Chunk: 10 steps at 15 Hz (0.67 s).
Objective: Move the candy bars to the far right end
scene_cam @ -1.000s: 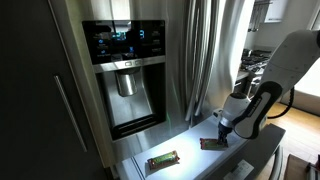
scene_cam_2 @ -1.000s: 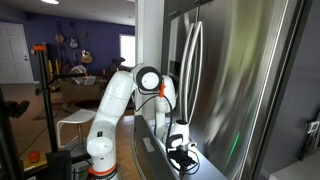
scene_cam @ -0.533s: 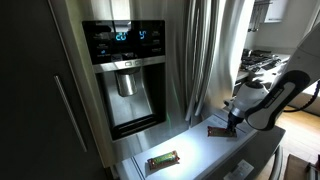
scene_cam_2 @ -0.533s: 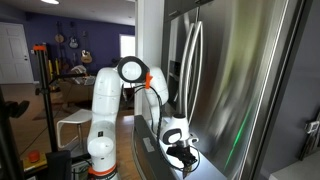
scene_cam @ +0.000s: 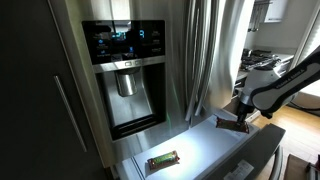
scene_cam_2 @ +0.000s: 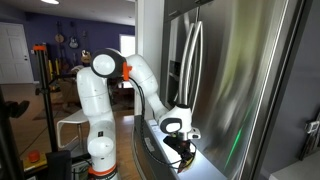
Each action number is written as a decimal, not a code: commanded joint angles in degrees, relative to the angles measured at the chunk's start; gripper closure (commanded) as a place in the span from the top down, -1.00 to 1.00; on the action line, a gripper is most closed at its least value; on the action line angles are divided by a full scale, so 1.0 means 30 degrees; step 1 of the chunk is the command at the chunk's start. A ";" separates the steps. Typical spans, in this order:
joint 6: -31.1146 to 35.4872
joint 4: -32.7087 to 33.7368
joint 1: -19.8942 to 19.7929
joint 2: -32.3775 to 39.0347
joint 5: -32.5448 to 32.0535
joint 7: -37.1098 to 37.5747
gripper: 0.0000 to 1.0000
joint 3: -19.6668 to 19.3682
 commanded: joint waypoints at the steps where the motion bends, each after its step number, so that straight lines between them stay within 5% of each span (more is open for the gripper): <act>1: -0.2786 -0.0061 0.0048 -0.2404 0.0566 0.1102 -0.94 -0.0844; 10: -0.7855 -0.0364 -0.2806 -0.4425 -0.1778 0.6006 -0.94 -0.1576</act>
